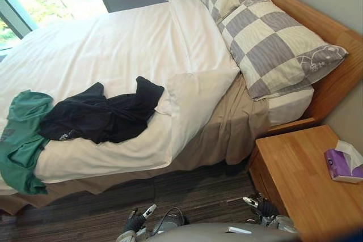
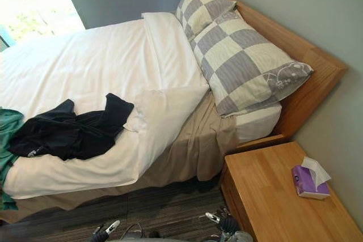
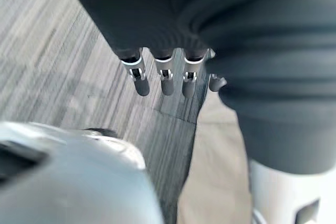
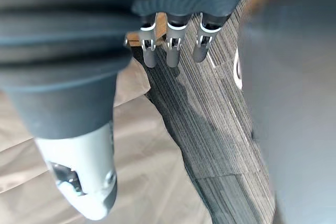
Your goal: Tidy the bed and pick cloth on bed and put in laundry
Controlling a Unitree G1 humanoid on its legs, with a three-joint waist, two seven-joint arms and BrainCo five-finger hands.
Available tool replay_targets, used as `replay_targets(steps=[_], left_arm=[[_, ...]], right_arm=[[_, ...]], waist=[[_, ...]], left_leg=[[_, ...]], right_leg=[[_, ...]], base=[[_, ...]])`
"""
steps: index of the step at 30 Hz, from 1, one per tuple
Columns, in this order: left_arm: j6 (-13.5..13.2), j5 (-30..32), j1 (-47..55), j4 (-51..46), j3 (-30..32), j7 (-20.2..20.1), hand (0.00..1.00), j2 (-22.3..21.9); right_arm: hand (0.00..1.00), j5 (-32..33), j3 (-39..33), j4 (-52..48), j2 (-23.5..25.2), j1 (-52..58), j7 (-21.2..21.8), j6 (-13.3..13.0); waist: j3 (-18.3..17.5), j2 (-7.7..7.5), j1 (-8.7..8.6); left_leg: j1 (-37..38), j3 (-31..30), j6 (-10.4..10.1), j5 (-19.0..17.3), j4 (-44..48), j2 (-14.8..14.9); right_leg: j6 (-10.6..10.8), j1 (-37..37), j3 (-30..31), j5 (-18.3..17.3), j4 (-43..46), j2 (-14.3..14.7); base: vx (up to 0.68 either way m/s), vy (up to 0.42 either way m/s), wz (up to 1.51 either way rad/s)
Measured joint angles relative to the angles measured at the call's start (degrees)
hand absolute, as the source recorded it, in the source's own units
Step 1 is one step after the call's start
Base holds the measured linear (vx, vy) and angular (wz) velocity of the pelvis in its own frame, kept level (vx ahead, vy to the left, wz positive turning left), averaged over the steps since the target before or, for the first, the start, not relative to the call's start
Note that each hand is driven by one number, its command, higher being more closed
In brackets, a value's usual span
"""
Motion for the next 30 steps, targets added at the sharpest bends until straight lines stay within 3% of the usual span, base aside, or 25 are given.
replay_targets(steps=[3, 4, 5, 6, 7, 8, 9, 11, 13, 15, 16, 20, 25, 28, 30], left_arm=[[0.17, 4.43, -0.02, 1.05, -3.29, 1.07, 0.00, 3.42], [0.16, 4.70, 0.02, 1.12, -3.71, 1.16, 0.00, 3.81], [0.06, 6.65, -0.15, 2.11, -5.15, 1.77, 0.00, 4.50], [-0.11, 6.66, -0.14, 2.22, -6.83, 2.29, 0.00, 4.59], [-0.24, 6.64, -0.10, 2.21, -7.38, 2.42, 0.00, 4.56], [-0.67, 6.66, 0.05, 2.14, -8.94, 2.81, 0.00, 4.69], [-0.87, 6.66, 0.14, 2.15, -9.91, 2.82, 0.00, 5.12], [-0.87, 6.83, 0.08, 2.17, -11.05, 2.80, 0.00, 5.55], [-0.85, 8.72, -0.02, 2.19, -11.84, 2.78, 0.00, 5.58], [-0.84, 9.05, -0.10, 2.20, -12.72, 2.74, 0.00, 5.91], [-0.95, 10.48, -0.24, 2.44, -13.15, 2.78, 0.00, 5.68], [-2.30, 11.11, -0.68, 2.92, -13.15, 3.32, 0.00, 4.43], [-4.60, 11.14, -0.11, 3.22, -12.94, 3.35, 0.00, 4.85], [-6.06, 11.25, 0.22, 3.19, -11.92, 3.21, 0.00, 4.90], [-6.27, 12.68, 0.33, 3.17, -10.67, 3.17, 0.00, 4.85]], right_arm=[[0.00, 1.44, -1.38, 1.02, 2.51, 1.07, -0.25, -1.67], [0.00, 1.89, -1.63, 1.01, 2.86, 1.35, -0.26, -2.19], [0.00, 3.27, -2.10, 0.97, 3.19, 1.50, -0.24, -3.41], [0.00, 4.34, -2.12, 0.96, 2.98, 1.48, -0.26, -4.33], [0.00, 4.67, -2.11, 0.92, 2.94, 1.48, -0.26, -4.75], [0.00, 5.68, -1.99, 0.74, 3.18, 1.43, -0.24, -6.18], [0.00, 6.35, -1.54, 0.70, 3.49, 1.36, 0.19, -6.82], [0.00, 7.31, -0.83, 0.66, 3.70, 1.37, 0.47, -7.22], [0.00, 9.62, 0.89, 0.66, 4.22, 1.36, 0.80, -8.25], [0.00, 10.60, 2.23, 0.00, 4.32, 1.34, 1.17, -8.73], [0.00, 11.47, 2.64, -0.02, 4.18, 1.50, 1.67, -9.38], [0.00, 14.88, 2.61, -0.02, 3.88, 1.29, 2.40, -10.50], [0.00, 15.99, 2.39, 0.54, 4.28, 1.30, 2.30, -10.44], [0.00, 17.63, 2.30, 0.91, 4.44, 1.26, -0.32, -10.34], [0.00, 19.55, 0.94, 0.95, 5.07, 1.32, -4.78, -10.48]], waist=[[-0.11, -3.40, 0.33], [-0.13, -3.71, 0.44], [0.01, -4.14, 0.35], [0.15, -3.45, 0.32], [0.10, -3.09, 0.37], [0.38, -1.86, 0.07], [0.46, -2.06, -0.59], [0.51, -2.13, -0.63], [0.66, -1.89, -0.76], [0.64, -1.94, -0.91], [0.69, -1.78, -1.00], [1.57, -0.58, -0.75], [1.56, -1.38, -0.66], [1.60, -1.60, -0.67], [1.82, -1.99, -0.65]], left_leg=[[2.18, -0.20, 1.70, 0.86, -4.71, -5.28], [2.46, -0.20, 2.09, 0.85, -5.38, -6.02], [3.05, -0.63, 3.43, 0.60, -6.73, -7.64], [3.86, -0.94, 3.95, -0.02, -7.79, -8.27], [4.02, -1.11, 4.14, -0.12, -8.10, -8.31], [4.78, -2.28, 4.86, -0.22, -8.94, -8.30], [5.21, -3.89, 5.93, -0.11, -9.45, -8.23], [5.83, -5.46, 6.39, -0.09, -9.82, -7.95], [7.63, -6.62, 6.32, -0.07, -10.50, -7.05], [7.83, -7.13, 5.90, -0.32, -10.48, -6.98], [8.60, -7.53, 5.19, -0.58, -10.68, -7.33], [8.70, -6.82, 3.62, -0.64, -10.88, -6.45], [9.91, -4.85, 1.08, -1.47, -10.90, -5.31], [9.81, -3.32, 0.63, -1.64, -10.88, -5.01], [9.82, -2.17, 0.59, -1.67, -10.87, -5.11]], right_leg=[[2.58, 1.52, -0.12, 3.10, -3.15, -3.05], [2.70, 1.83, -0.10, 3.53, -3.09, -3.69], [1.65, 1.67, 0.01, 4.89, -1.74, -5.16], [-1.59, 0.46, 0.27, 6.31, 0.95, -5.92], [-3.12, 0.04, 0.52, 6.73, 2.11, -5.99], [-4.22, -1.58, 2.57, 6.77, 5.25, -5.35], [-2.20, -1.85, 4.87, 4.41, 6.68, -3.09], [-1.24, -2.12, 6.40, 1.64, 7.09, 0.46], [-2.59, -2.95, 6.85, -0.46, 3.56, 7.78], [-3.63, -3.48, 8.92, -0.04, -1.19, 10.93], [-6.73, -2.71, 9.48, 1.73, -4.51, 11.90], [-6.78, -2.24, 9.45, 1.87, -5.59, 12.96], [-7.53, -0.72, 10.72, 2.47, -8.06, 14.63], [-7.28, -0.08, 11.94, 4.42, -11.14, 15.45], [-6.97, 0.62, 12.50, 5.84, -13.19, 15.65]], base=[[0.07, 0.219, 0.08], [0.09, 0.267, 0.10], [0.07, 0.216, 0.17], [0.09, 0.258, 0.19], [0.10, 0.188, 0.29], [0.13, 0.128, 0.50], [0.15, 0.088, 0.58], [0.14, 0.007, 0.55], [0.15, -0.031, 0.46], [0.10, -0.058, 0.27], [0.11, -0.062, 0.21], [0.13, -0.083, 0.00], [0.05, -0.053, -0.19], [0.01, -0.010, -0.23], [-0.03, 0.008, -0.14]])
